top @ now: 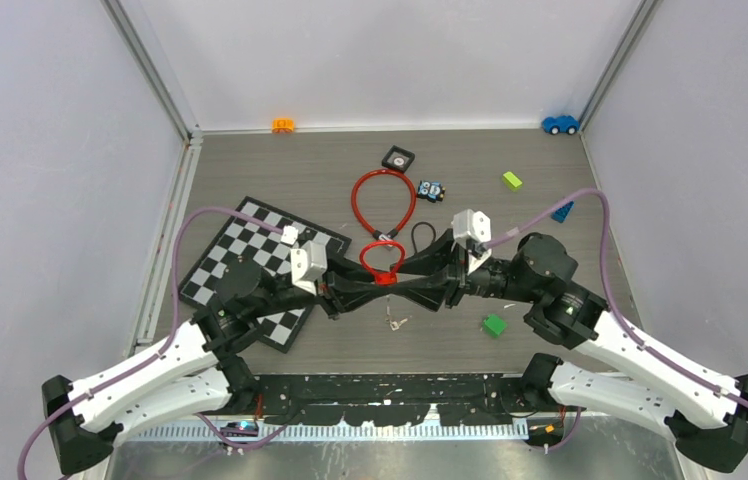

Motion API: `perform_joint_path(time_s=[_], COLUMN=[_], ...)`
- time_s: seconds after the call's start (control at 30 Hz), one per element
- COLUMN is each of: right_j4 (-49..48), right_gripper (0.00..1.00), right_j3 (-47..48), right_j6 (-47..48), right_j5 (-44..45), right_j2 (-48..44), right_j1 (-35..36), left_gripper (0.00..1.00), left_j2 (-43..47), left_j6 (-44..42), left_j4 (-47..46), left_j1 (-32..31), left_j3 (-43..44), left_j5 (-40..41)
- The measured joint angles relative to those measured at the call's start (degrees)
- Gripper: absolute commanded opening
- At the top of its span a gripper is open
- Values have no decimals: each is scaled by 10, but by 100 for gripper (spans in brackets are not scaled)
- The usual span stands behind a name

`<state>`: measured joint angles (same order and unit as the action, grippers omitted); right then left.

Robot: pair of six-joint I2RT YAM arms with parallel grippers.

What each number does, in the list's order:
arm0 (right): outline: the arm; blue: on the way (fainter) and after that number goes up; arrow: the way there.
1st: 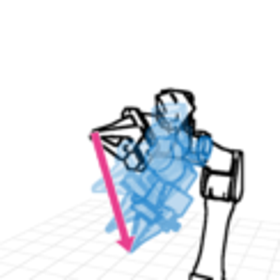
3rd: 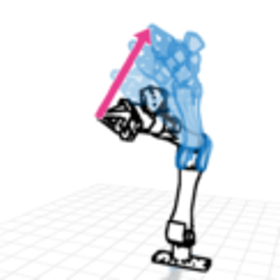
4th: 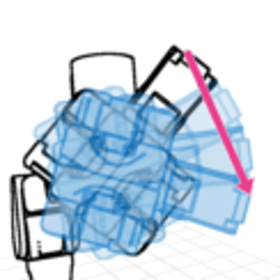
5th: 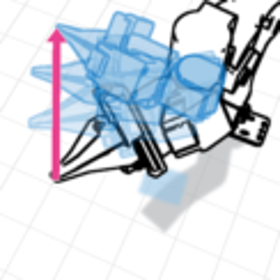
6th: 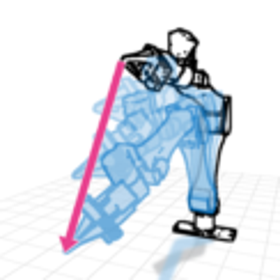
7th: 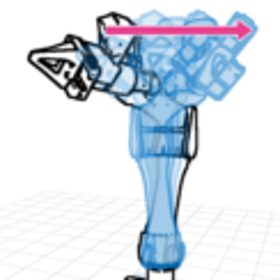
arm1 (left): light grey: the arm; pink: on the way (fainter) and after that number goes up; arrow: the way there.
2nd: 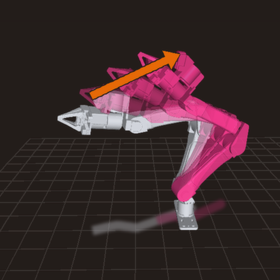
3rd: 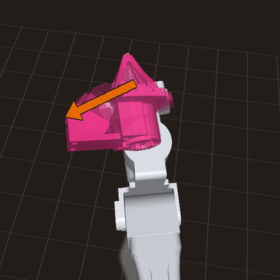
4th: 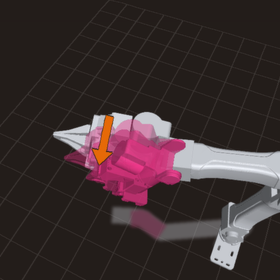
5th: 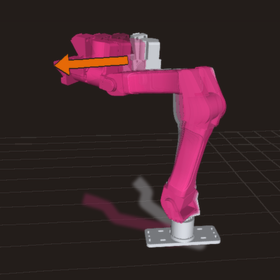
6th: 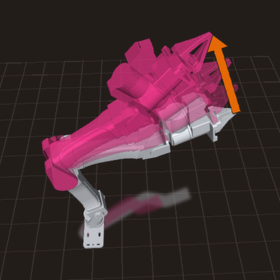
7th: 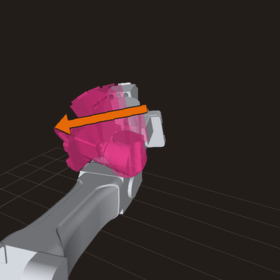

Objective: Lock with the key
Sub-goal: Lock the lock.

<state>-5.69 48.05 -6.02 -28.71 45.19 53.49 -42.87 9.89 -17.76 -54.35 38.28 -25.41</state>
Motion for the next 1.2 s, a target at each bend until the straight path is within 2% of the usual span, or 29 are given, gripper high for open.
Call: perform_joint_path(time_s=[0.23, 0.6, 0.87, 1.2], right_j4=[31, 19, -88, -239], right_gripper=[44, 43, 44, 39], right_j3=[9, -2, -11, 3], right_j6=[21, 46, 76, 104], right_j5=[-22, 23, 49, 71], right_j2=[-40, -62, -15, 76], right_j1=[0, 0, 0, 0], left_gripper=[0, 0, 0, 0], left_j2=[9, 41, 45, 36], left_j6=[0, 23, 100, 149], left_j4=[-10, -72, -141, -208], left_j1=[-2, -1, -1, -1], left_j3=[-1, -2, -1, 18], left_j5=[21, 96, 194, 233])
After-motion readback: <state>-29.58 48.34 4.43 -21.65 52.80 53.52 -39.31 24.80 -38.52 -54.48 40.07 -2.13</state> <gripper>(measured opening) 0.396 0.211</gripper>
